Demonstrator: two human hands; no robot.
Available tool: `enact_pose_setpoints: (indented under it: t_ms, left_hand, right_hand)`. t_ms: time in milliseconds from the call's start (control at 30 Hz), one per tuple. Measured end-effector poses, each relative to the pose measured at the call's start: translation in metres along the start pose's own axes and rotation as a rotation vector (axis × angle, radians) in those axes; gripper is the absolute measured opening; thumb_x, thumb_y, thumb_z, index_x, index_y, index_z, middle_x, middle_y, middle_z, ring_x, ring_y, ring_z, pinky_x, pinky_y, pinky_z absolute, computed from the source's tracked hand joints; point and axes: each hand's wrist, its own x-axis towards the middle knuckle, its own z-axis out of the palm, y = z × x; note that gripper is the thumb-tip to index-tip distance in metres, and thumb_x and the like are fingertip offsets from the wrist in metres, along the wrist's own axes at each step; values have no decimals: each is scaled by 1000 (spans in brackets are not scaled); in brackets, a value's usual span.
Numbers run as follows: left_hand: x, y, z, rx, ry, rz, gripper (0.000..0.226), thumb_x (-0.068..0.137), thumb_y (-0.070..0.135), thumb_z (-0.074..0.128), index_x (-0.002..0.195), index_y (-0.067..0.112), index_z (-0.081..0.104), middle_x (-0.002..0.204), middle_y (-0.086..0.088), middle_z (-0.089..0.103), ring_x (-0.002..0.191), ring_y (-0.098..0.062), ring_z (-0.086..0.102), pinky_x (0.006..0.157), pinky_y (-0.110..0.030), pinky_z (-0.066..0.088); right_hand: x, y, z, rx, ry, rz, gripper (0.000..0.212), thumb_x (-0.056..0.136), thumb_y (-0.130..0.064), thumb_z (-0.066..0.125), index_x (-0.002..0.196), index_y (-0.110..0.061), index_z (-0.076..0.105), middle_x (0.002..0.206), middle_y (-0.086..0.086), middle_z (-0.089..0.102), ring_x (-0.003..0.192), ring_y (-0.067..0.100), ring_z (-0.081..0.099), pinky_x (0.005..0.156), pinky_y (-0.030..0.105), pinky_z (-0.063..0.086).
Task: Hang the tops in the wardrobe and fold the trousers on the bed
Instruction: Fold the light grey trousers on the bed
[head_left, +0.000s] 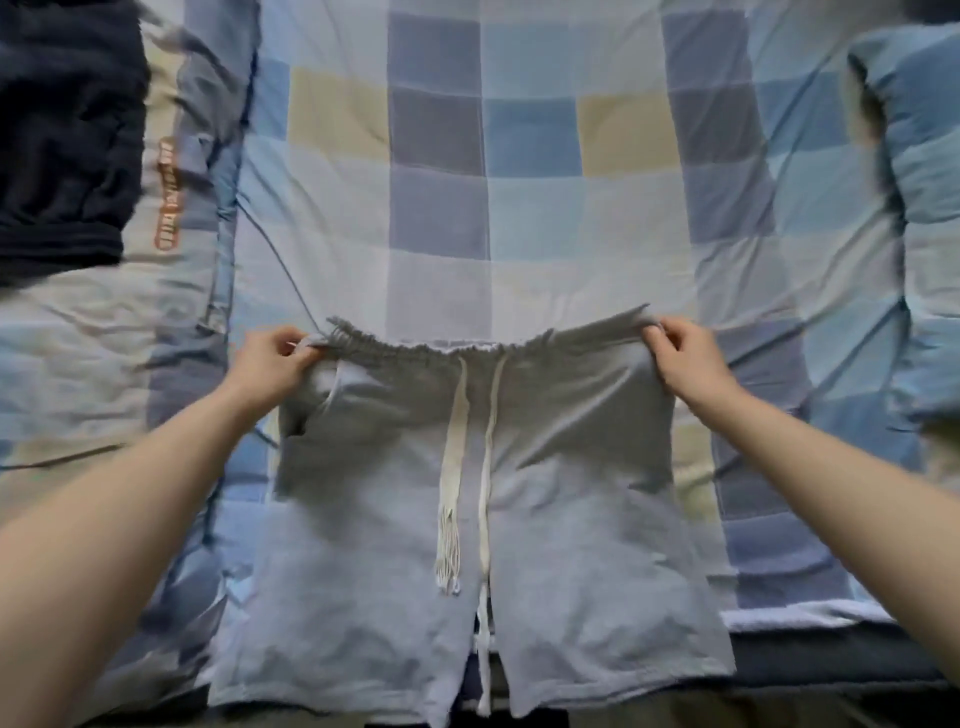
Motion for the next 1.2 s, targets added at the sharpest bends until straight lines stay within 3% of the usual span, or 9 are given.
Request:
enact_pose_setpoints:
  t_ms: [133,333,433,500,600,767,900,1067,1200]
  left_hand:
    - [26,-15,14,-80,-9,-29,12,95,8,56,101,3,66,85,-13,61,64,-13,47,42,-5,33]
    - [77,18,-11,-118,56,26,12,95,11,56,103,6,63,78,-8,59,60,-5,52,54,-14,40]
    - [112,39,-13,-44,131,28,34,95,15,54,126,2,57,111,-19,64,97,-27,62,84,-35,51]
    - [116,46,-1,85,140,9,46,95,16,53,139,5,45,134,-19,56,121,-34,54,104,-41,42]
    - [76,46,43,193,95,91,45,88,11,58,132,4,50,132,-21,56,121,-39,52,102,-43,40]
    - [-41,26,136,89,-232,65,11,85,5,56,95,7,62,94,-16,67,91,-33,62,80,-37,48]
    - [-116,8,184,39,-496,-110,11,87,14,57,77,17,60,82,-9,71,84,-29,67,76,-35,53]
    - [-167,1,211,5,-665,-270,5,86,15,61,88,10,59,89,-16,70,77,-34,69,73,-43,57]
    - [-185,1,200,-162,-1164,-551,11,92,10,60,90,9,50,79,-10,65,48,-18,65,48,-29,53]
  right_hand:
    - [25,23,18,-36,47,19,37,98,-17,48,62,-19,40,58,-3,40,68,21,43,61,32,26]
    - [83,-8,-5,-111,140,-102,31,99,-21,47,72,-7,51,70,15,48,71,20,44,60,34,27]
    - [128,-21,-5,-159,161,1,29,98,-24,46,104,1,60,103,23,62,98,28,58,85,38,42]
    - [141,-23,6,-226,159,106,40,96,-22,48,131,-3,50,131,20,55,121,34,50,100,36,37]
    - [119,-22,39,-287,87,35,40,94,-14,50,133,-5,49,133,18,54,121,34,50,101,34,36]
    - [24,-10,96,-383,-307,-329,39,90,-4,53,128,-5,54,127,22,51,116,36,50,98,36,37]
    - [-35,-5,126,-585,-639,-616,60,88,0,49,144,-18,37,148,6,34,125,30,41,102,40,39]
    - [-72,-3,157,-781,-744,-815,71,89,-1,46,151,-22,19,157,-2,19,141,25,21,105,39,37]
    - [-73,1,162,-790,-748,-737,64,91,-6,48,149,-19,25,158,1,16,145,22,15,112,37,27]
